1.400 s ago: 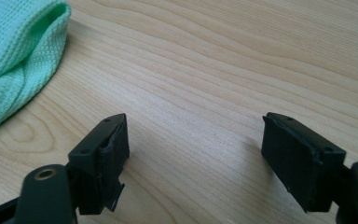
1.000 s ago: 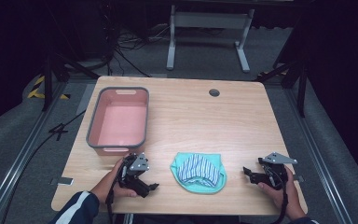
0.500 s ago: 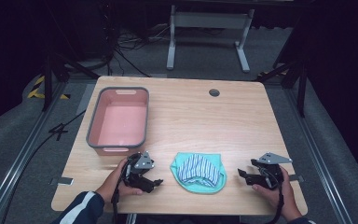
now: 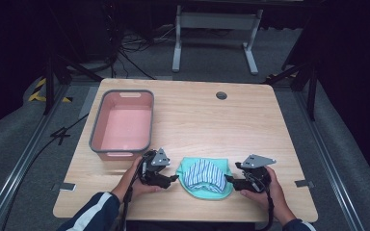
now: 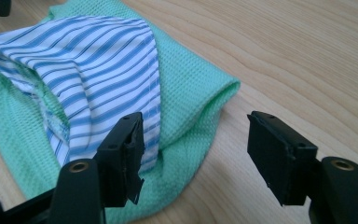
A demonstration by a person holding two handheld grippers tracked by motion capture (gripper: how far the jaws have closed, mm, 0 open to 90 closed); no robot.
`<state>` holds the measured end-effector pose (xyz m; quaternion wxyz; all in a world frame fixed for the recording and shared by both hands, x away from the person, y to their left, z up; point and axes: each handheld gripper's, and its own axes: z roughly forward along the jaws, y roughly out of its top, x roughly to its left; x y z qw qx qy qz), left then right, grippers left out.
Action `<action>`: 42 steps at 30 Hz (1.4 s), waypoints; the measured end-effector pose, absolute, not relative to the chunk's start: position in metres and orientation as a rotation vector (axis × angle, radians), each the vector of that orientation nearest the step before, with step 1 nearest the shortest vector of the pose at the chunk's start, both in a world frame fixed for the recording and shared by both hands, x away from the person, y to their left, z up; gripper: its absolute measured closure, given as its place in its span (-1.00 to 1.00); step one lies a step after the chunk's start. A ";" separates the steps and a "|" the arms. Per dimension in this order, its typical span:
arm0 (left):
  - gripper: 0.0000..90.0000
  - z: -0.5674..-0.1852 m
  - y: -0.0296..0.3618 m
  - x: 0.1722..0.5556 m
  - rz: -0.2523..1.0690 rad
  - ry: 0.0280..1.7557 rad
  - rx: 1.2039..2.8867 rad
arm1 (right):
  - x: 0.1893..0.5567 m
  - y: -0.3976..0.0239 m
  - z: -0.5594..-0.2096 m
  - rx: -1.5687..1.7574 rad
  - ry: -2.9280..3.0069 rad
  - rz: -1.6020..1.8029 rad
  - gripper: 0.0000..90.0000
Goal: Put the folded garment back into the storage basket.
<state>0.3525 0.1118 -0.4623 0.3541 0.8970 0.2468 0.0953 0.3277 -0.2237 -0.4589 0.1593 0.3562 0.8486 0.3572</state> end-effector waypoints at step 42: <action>0.61 -0.478 0.088 0.362 0.157 0.506 2.314 | 0.336 -0.210 -0.475 1.011 2.540 1.104 0.77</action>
